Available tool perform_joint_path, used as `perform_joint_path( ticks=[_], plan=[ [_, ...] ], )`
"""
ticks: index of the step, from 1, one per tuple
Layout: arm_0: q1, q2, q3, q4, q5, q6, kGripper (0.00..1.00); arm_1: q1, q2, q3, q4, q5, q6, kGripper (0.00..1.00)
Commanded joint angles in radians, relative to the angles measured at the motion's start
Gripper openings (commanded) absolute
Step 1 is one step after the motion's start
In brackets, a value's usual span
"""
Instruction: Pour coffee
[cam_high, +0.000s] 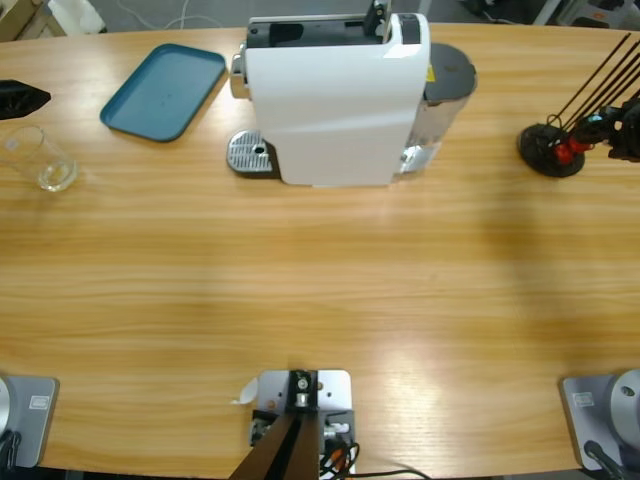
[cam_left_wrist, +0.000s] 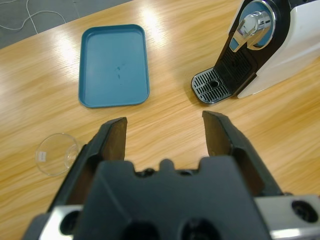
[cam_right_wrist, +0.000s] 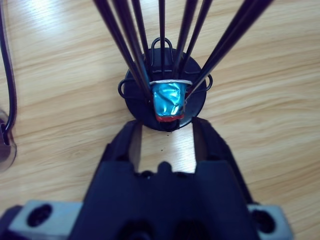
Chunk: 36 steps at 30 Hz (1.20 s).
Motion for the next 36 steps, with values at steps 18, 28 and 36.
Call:
perform_joint_path(
  ticks=[18,28,36],
  plan=[
    [0.010,-0.006,0.035,-0.010,0.010,0.004,0.646,-0.012,0.059,-0.012,-0.039,-0.019,-0.014,0.258],
    [0.010,-0.011,0.038,-0.007,0.008,0.004,0.646,-0.012,0.061,-0.011,-0.040,-0.024,-0.025,0.000],
    [0.010,-0.011,0.039,-0.003,0.005,0.002,0.646,-0.012,0.044,-0.006,-0.040,-0.027,-0.025,0.000]
  ],
)
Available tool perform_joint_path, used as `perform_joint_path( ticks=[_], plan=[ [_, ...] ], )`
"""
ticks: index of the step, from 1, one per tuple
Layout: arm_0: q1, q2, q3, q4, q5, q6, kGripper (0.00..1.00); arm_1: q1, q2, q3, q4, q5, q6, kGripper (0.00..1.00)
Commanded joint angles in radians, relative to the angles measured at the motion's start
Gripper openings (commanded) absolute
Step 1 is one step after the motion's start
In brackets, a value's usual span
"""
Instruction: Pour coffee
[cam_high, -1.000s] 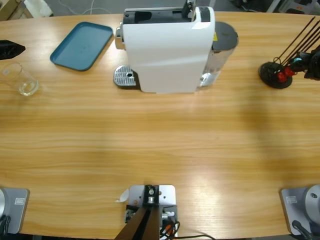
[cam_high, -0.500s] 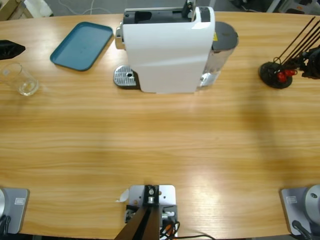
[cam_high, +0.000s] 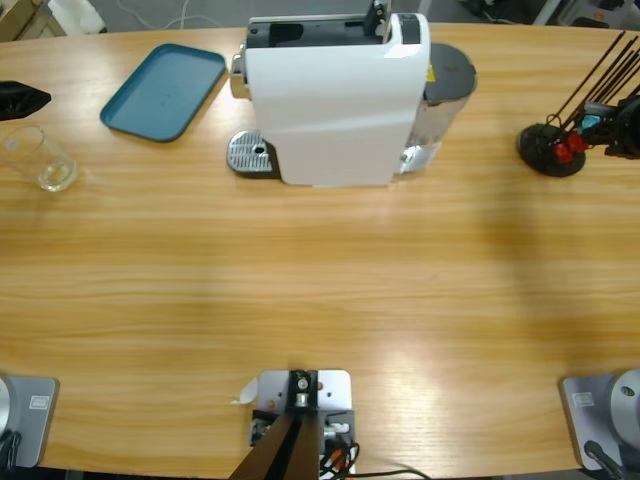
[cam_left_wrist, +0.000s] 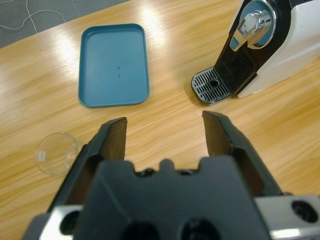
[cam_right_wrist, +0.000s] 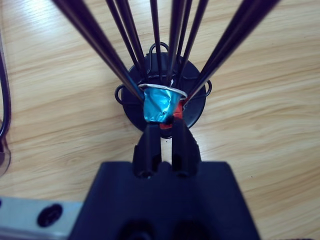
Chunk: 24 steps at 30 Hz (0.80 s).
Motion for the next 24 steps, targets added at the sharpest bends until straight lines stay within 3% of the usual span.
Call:
perform_joint_path(
  ticks=[1,16,17,18,19,20,21,24],
  plan=[
    [0.010,-0.010,0.037,-0.003,0.004,0.002,0.646,-0.008,0.010,-0.005,-0.007,-0.019,-0.010,0.000],
    [0.009,0.028,0.031,-0.028,-0.032,0.002,0.643,0.007,-0.154,-0.071,0.164,-0.039,-0.021,0.000],
    [0.009,0.029,0.032,-0.030,-0.032,0.002,0.643,0.009,-0.151,-0.070,0.164,-0.036,-0.021,0.147],
    [0.009,0.029,0.032,-0.030,-0.032,0.002,0.645,0.014,-0.144,-0.069,0.164,-0.028,-0.021,0.509],
    [0.009,0.029,0.032,-0.030,-0.032,0.002,0.645,0.015,-0.135,-0.067,0.163,-0.025,-0.020,0.620],
    [0.009,0.028,0.032,-0.030,-0.032,0.002,0.646,0.015,-0.119,-0.065,0.161,-0.023,-0.015,0.804],
    [0.009,0.028,0.032,-0.030,-0.033,0.002,0.646,0.015,-0.104,-0.064,0.158,-0.022,-0.011,0.887],
    [0.009,0.029,0.032,-0.033,-0.033,0.002,0.646,0.017,-0.064,-0.060,0.136,-0.010,-0.010,0.909]
  ],
)
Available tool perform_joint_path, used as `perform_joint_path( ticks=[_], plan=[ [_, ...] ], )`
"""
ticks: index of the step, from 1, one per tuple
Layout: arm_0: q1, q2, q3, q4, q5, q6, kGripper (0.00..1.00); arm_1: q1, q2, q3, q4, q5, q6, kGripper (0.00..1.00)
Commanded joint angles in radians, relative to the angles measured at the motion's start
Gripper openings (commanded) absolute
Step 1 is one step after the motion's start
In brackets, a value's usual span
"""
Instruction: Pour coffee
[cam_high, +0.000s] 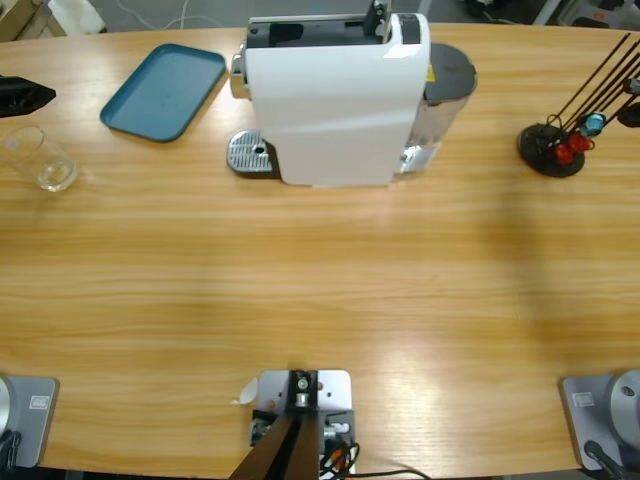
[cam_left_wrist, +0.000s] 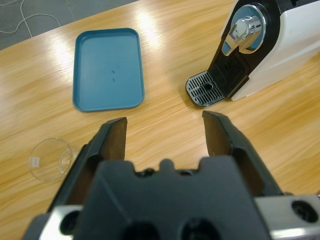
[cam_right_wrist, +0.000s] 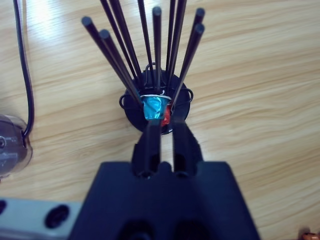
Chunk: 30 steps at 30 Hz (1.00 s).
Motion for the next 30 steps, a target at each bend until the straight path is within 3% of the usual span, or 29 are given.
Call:
perform_joint_path(
  ticks=[1,10,15,19,30],
  plan=[
    [0.009,0.026,0.032,-0.015,-0.012,0.002,0.646,0.012,0.081,0.011,-0.019,0.019,-0.004,0.922],
    [0.009,0.028,0.032,-0.016,-0.012,0.002,0.646,0.014,0.127,0.012,-0.047,0.020,-0.004,0.943],
    [0.009,0.028,0.033,-0.016,-0.012,0.002,0.646,0.014,0.152,0.011,-0.068,0.028,-0.004,0.875],
    [0.009,0.028,0.034,-0.016,-0.011,0.002,0.646,0.014,0.167,0.009,-0.077,0.027,-0.004,0.755],
    [0.009,0.027,0.034,-0.015,-0.011,0.004,0.646,0.013,0.195,0.007,-0.082,0.028,-0.004,0.752]
  ],
)
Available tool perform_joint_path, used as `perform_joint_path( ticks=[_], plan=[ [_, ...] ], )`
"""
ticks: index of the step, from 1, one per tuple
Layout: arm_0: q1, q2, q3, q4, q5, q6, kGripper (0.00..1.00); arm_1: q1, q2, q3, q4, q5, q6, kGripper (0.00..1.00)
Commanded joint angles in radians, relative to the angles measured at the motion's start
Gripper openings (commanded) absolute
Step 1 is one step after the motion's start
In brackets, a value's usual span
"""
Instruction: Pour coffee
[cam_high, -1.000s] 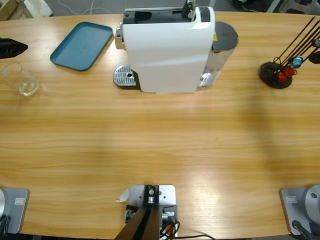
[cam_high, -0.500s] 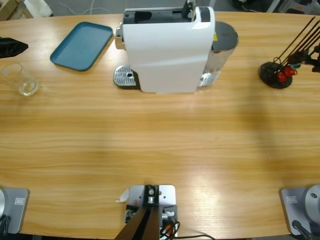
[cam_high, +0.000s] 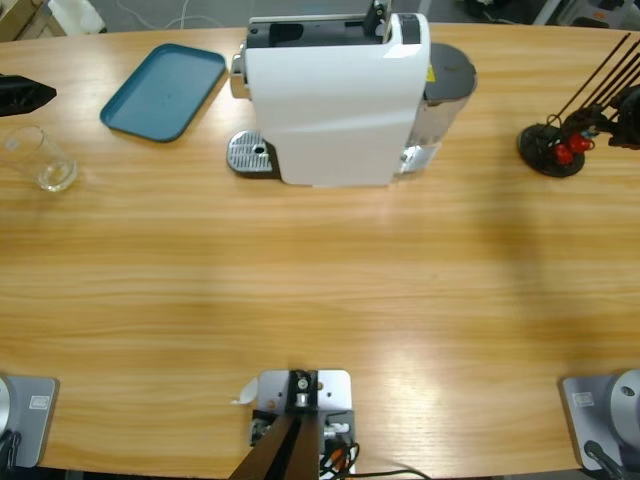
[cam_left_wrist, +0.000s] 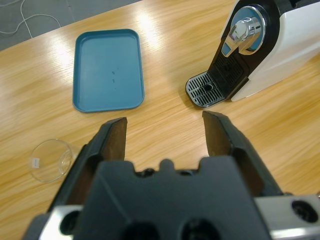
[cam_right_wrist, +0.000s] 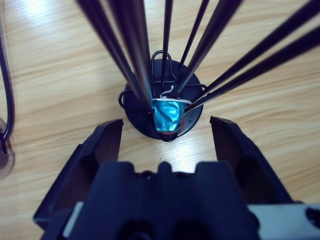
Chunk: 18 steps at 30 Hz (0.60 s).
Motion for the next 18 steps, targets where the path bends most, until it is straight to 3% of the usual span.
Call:
perform_joint_path(
  ticks=[1,4,8,11,12,14,18],
  plan=[
    [0.009,0.026,0.034,-0.012,-0.011,0.004,0.646,0.009,0.048,0.006,-0.013,0.016,-0.004,0.752],
    [0.009,0.026,0.034,-0.012,-0.011,0.004,0.646,0.009,0.047,0.006,-0.013,0.014,-0.004,0.627],
    [0.009,0.026,0.033,-0.012,-0.011,0.004,0.646,0.009,0.048,0.007,-0.013,0.011,-0.004,0.268],
    [0.009,0.025,0.033,-0.012,-0.011,0.004,0.646,0.009,0.052,0.008,-0.013,0.014,-0.004,0.169],
    [0.009,0.025,0.032,-0.012,-0.011,0.004,0.646,0.009,0.053,0.008,-0.013,0.014,-0.004,0.053],
    [0.009,0.023,0.033,-0.012,-0.011,0.004,0.646,0.009,0.053,0.009,-0.013,0.013,-0.004,0.000],
    [0.009,0.022,0.033,-0.012,-0.011,0.004,0.646,0.009,0.057,0.010,-0.014,0.013,-0.004,0.000]
  ],
)
